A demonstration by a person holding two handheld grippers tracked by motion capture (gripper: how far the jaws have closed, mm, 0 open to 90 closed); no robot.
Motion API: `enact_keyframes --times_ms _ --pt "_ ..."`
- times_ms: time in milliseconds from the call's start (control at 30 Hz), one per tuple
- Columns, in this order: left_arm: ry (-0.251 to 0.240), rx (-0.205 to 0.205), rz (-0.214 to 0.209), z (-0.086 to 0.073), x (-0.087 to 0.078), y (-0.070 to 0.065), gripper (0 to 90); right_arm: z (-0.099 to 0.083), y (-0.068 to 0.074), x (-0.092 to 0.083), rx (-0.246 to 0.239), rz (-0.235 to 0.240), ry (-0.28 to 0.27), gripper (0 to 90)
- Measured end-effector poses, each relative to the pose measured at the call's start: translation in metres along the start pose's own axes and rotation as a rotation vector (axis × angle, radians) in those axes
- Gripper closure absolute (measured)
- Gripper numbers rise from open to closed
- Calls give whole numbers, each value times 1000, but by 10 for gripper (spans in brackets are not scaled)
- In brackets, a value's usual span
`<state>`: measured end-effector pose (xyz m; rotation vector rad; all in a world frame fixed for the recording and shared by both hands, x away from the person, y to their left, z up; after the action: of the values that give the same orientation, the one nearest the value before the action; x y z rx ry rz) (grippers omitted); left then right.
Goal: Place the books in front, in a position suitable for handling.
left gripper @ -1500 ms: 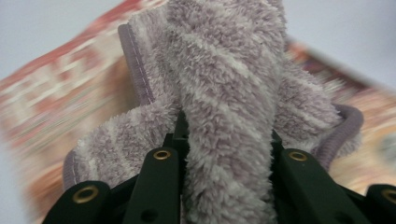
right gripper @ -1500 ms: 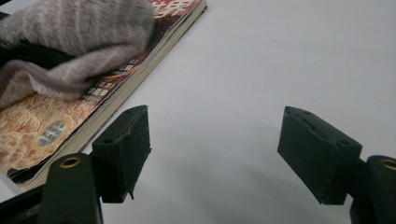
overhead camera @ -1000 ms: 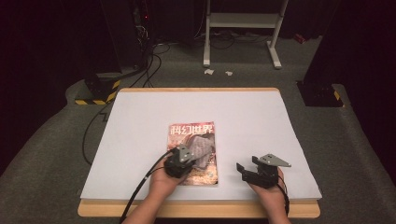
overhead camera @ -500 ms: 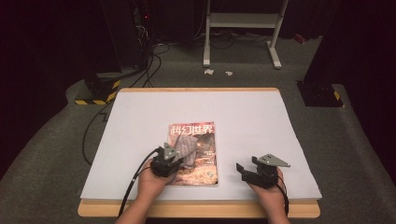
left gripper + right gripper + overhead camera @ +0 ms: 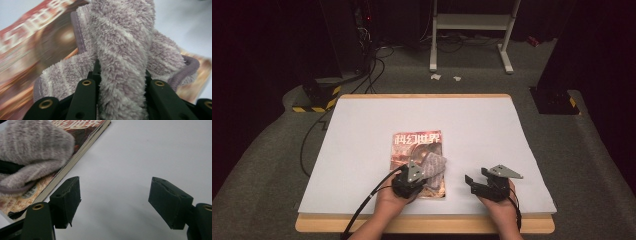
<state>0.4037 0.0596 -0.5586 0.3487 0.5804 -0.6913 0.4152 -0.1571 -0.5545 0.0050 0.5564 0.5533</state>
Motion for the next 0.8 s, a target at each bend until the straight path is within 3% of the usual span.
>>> enact_keyframes --times_ms 200,233,267,367,500,533,567,600,667,733,800 --pt "23 -51 104 -36 -38 42 697 0 0 0 -2 -8 4 254" --pt "23 -51 104 -36 -38 42 697 0 0 1 -4 -9 4 254" --pt "38 -71 139 -47 -50 55 697 -1 0 1 -5 -11 6 254" --pt "56 -100 143 -55 -58 60 697 -1 0 0 -4 -14 5 255" --pt "63 -59 143 -46 -52 45 697 -1 0 1 -5 -17 6 256" --pt "51 -61 105 -40 -48 36 697 -1 0 0 -4 -18 6 256" --pt "51 -61 105 -40 -48 36 697 -1 0 0 -4 -17 6 256" --pt "46 -30 64 -30 -37 17 697 -1 0 0 -5 -17 6 256" --pt "40 24 36 -18 -25 -6 697 -1 0 0 -6 -16 6 256" --pt "31 59 -10 -4 -13 -31 697 -1 0 0 -5 -14 6 256" --pt "27 85 -42 5 -5 -47 697 -1 0 0 -3 -12 6 257"
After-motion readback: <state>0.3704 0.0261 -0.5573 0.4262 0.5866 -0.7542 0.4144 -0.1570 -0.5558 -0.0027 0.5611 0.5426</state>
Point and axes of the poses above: each handheld gripper's, and its own axes: x roughly forward along the jaws, z roughly out of its top, y roughly to its left, the point moved 10 cm from there along x, roughly forward along the jaws, and after that the axes turned 3 degrees about -y, right-handed, at the moved point
